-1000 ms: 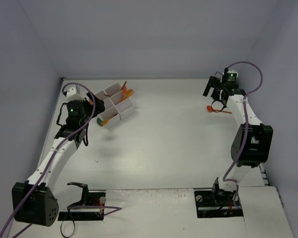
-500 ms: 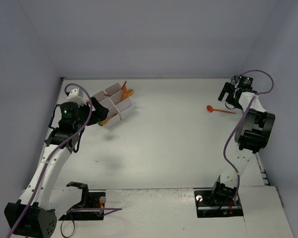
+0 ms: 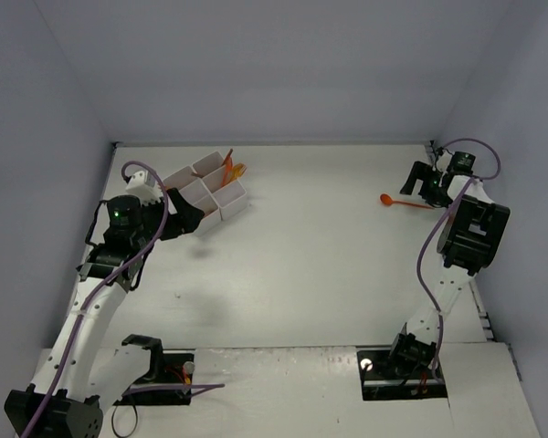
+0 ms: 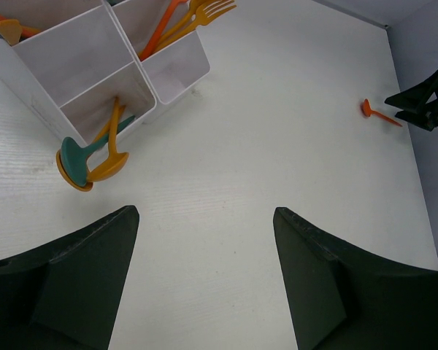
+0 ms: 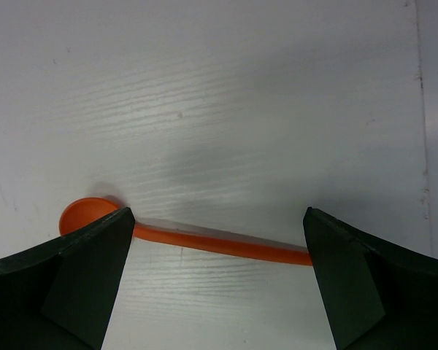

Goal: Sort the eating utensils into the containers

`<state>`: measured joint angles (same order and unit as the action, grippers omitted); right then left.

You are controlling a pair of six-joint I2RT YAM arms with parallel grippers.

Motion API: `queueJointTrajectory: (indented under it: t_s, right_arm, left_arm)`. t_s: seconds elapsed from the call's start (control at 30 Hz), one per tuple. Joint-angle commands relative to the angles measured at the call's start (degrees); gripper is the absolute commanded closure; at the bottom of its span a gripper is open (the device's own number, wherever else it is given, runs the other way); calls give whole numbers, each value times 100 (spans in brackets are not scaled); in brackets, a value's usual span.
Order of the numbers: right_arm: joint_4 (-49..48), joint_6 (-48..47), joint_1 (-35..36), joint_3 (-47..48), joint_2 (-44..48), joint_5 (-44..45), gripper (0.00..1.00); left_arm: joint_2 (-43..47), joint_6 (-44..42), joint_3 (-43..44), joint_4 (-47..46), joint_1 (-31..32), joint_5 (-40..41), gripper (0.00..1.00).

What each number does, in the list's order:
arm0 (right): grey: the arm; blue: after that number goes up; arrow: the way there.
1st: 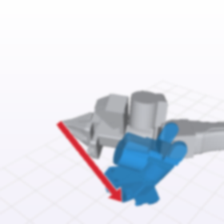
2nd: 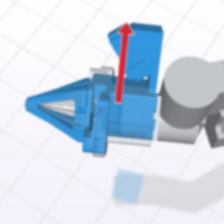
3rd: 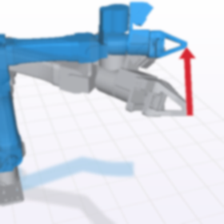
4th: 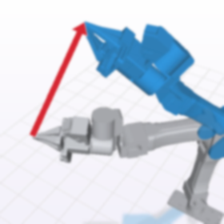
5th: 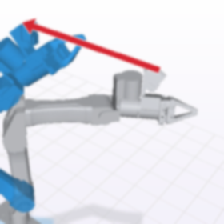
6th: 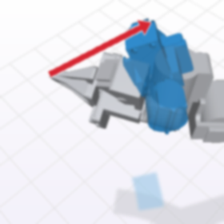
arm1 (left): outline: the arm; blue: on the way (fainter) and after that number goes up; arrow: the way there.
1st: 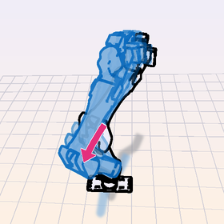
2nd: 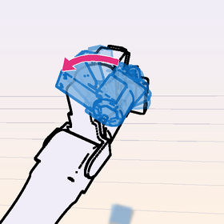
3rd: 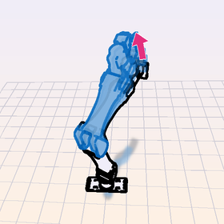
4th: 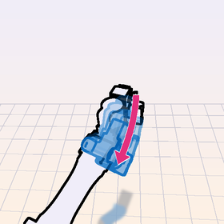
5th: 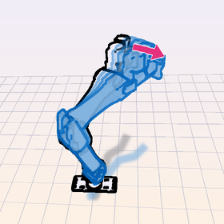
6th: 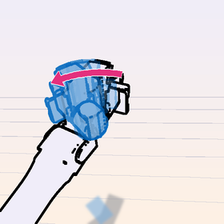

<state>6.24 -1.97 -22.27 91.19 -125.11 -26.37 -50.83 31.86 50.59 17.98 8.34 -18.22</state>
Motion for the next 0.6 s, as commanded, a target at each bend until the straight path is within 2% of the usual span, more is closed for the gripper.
queueJointTrajectory:
  t_s: [0.0,0.3,0.47,0.57]
  right_arm:
    - [-31,-63,88,-339,373,-289,0]
    - [-45,-135,335,-1783,1227,-212,0]
    - [7,-154,587,-2162,1649,165,0]
    - [98,-195,731,-2225,1740,484,5]
  left_arm:
    - [103,-96,12,-209,27,-76,28]
    - [72,-14,-12,-354,38,-221,28]
    - [151,56,-15,-375,54,-251,29]
    - [209,25,17,-286,54,-261,29]
